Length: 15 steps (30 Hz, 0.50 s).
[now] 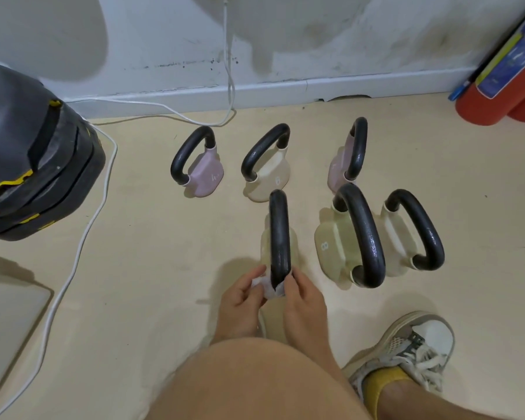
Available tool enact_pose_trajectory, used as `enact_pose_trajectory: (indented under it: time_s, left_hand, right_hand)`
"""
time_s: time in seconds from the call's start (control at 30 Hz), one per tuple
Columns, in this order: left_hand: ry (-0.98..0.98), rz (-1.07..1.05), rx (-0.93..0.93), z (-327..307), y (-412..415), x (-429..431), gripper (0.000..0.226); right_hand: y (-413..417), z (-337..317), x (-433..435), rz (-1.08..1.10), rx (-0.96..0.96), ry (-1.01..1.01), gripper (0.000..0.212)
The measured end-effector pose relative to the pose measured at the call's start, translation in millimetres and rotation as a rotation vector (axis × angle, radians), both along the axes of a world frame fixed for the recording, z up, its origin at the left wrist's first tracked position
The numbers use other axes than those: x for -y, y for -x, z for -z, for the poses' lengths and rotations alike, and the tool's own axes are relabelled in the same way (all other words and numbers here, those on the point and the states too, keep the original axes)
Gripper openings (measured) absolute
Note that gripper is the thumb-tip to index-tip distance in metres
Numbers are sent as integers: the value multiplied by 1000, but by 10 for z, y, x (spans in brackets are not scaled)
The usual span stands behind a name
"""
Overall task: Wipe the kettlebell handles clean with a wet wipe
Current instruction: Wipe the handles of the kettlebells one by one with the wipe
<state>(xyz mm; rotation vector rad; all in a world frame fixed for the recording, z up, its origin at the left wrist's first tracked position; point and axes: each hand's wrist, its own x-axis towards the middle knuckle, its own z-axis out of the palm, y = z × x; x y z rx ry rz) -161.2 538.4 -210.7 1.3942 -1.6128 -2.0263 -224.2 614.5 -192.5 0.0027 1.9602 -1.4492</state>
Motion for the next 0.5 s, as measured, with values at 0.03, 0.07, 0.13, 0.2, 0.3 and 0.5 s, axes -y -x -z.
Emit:
enact_pose_trajectory:
  time_s: [0.03, 0.07, 0.13, 0.2, 0.3, 0.5]
  left_hand:
    - [-28, 12, 15, 16, 8, 14, 32]
    - [-54, 30, 26, 24, 28, 28, 32]
    - [-81, 93, 39, 47, 107, 81, 32]
    - [-56, 163, 66, 60, 231, 135, 35]
    - [-38, 184, 112, 36, 334, 180, 37]
    - [-94, 190, 64, 10, 100, 265, 30]
  right_hand:
    - [-25, 2, 8, -6, -5, 6, 21]
    - [-40, 19, 31, -18, 11, 17, 20]
    - [-23, 51, 98, -36, 61, 72, 18]
    - [65, 105, 155, -53, 102, 119, 20]
    - [211, 141, 182, -98, 180, 136, 26]
    - [215, 17, 97, -114, 130, 35, 21]
